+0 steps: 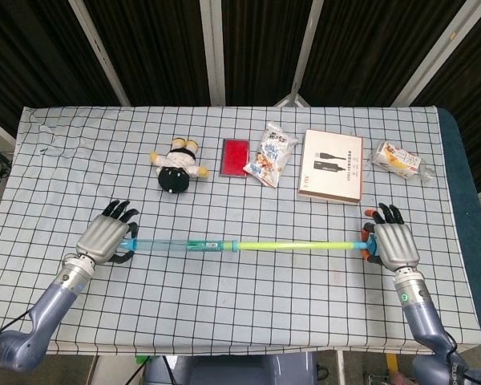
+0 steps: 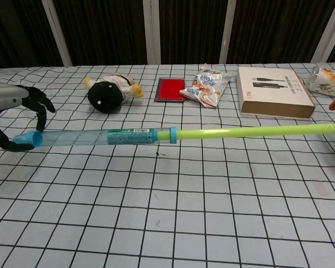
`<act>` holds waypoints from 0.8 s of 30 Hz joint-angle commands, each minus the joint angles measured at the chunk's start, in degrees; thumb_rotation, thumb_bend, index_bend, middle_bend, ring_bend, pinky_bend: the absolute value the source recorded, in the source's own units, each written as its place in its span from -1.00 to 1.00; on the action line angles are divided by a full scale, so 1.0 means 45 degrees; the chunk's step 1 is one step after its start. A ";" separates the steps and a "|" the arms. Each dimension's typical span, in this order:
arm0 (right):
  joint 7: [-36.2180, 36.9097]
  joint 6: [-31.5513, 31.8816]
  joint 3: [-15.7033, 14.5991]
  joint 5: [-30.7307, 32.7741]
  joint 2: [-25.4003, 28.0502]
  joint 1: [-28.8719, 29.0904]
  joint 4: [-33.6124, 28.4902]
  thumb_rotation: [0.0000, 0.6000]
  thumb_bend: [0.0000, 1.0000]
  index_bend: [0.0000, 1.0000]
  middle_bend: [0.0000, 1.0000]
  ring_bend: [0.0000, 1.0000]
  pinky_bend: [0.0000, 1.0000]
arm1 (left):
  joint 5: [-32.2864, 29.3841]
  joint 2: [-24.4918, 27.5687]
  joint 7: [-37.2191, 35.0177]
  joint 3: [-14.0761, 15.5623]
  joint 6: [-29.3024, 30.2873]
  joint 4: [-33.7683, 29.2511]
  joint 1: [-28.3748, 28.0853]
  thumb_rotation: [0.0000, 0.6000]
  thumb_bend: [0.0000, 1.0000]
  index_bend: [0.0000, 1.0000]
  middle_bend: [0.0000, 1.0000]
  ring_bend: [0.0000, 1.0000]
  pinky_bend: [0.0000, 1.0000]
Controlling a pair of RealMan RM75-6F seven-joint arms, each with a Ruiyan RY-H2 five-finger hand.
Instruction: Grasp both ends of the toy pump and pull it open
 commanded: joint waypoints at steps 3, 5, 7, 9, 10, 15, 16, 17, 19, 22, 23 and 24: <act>-0.1122 -0.0752 -0.0248 0.0883 0.0529 0.0181 -0.0468 1.00 -0.15 -1.00 -1.00 -1.00 -1.00 | 0.0082 0.0028 -0.0189 0.0027 -0.0075 -0.0089 0.0029 1.00 -0.64 -0.63 -0.81 -1.00 -1.00; -0.1577 -0.0827 -0.0286 0.1341 0.0691 0.0200 -0.0537 1.00 -0.15 -1.00 -1.00 -1.00 -1.00 | 0.0208 0.0155 -0.0341 0.0041 -0.0033 -0.0220 0.0085 1.00 -0.72 -0.71 -0.83 -1.00 -1.00; -0.1628 -0.0818 -0.0242 0.1549 0.0747 0.0198 -0.0657 1.00 -0.15 -1.00 -1.00 -1.00 -1.00 | 0.0297 0.0215 -0.0483 0.0034 0.0001 -0.0267 0.0127 1.00 -0.73 -0.74 -0.84 -1.00 -1.00; -0.1493 -0.0759 -0.0163 0.1683 0.0822 0.0160 -0.0798 1.00 -0.15 -1.00 -1.00 -1.00 -1.00 | 0.0460 0.0251 -0.0697 0.0013 0.0134 -0.0301 0.0215 1.00 -0.73 -0.76 -0.85 -1.00 -1.00; -0.1387 -0.0712 -0.0135 0.1680 0.0870 0.0129 -0.0865 1.00 -0.15 -1.00 -1.00 -1.00 -1.00 | 0.0571 0.0264 -0.0832 0.0007 0.0238 -0.0328 0.0284 1.00 -0.73 -0.76 -0.85 -1.00 -1.00; -0.0955 -0.0363 -0.0154 0.1300 0.1095 -0.0077 -0.0981 1.00 -0.25 -1.00 -1.00 -1.00 -1.00 | 0.1162 0.0387 -0.1501 0.0123 0.0811 -0.0547 0.0742 1.00 -0.73 -0.76 -0.89 -1.00 -1.00; -0.0882 -0.0253 -0.0159 0.1224 0.1132 -0.0135 -0.0974 1.00 -0.28 -1.00 -1.00 -1.00 -1.00 | 0.1296 0.0436 -0.1628 0.0181 0.0941 -0.0598 0.0864 1.00 -0.73 -0.76 -0.90 -1.00 -1.00; -0.0789 -0.0158 -0.0159 0.1173 0.1167 -0.0197 -0.0986 1.00 -0.29 -1.00 -1.00 -1.00 -1.00 | 0.1417 0.0492 -0.1743 0.0243 0.1062 -0.0650 0.0985 1.00 -0.73 -0.76 -0.91 -1.00 -1.00; -0.0379 0.0045 -0.0158 0.1029 0.1383 -0.0402 -0.1255 1.00 -0.29 -1.00 -1.00 -1.00 -1.00 | 0.1647 0.0728 -0.2006 0.0414 0.1495 -0.0881 0.1379 1.00 -0.73 -0.76 -0.93 -1.00 -1.00; 0.0080 0.0705 -0.0415 0.0097 0.1767 -0.0829 -0.1610 1.00 -0.29 -1.00 -1.00 -1.00 -1.00 | 0.2171 0.1175 -0.2209 0.0708 0.2430 -0.1343 0.2067 1.00 -0.73 -0.76 -0.97 -1.00 -1.00; 0.0142 0.0916 -0.0465 -0.0104 0.1795 -0.0935 -0.1631 1.00 -0.29 -1.00 -1.00 -1.00 -1.00 | 0.2280 0.1233 -0.2213 0.0756 0.2657 -0.1393 0.2216 1.00 -0.73 -0.77 -0.97 -1.00 -1.00; 0.0247 0.1773 -0.0527 -0.0539 0.1775 -0.1327 -0.1722 1.00 -0.29 -1.00 -1.00 -1.00 -1.00 | 0.2468 0.1337 -0.2092 0.0924 0.3446 -0.1512 0.2735 1.00 -0.73 -0.77 -0.99 -1.00 -1.00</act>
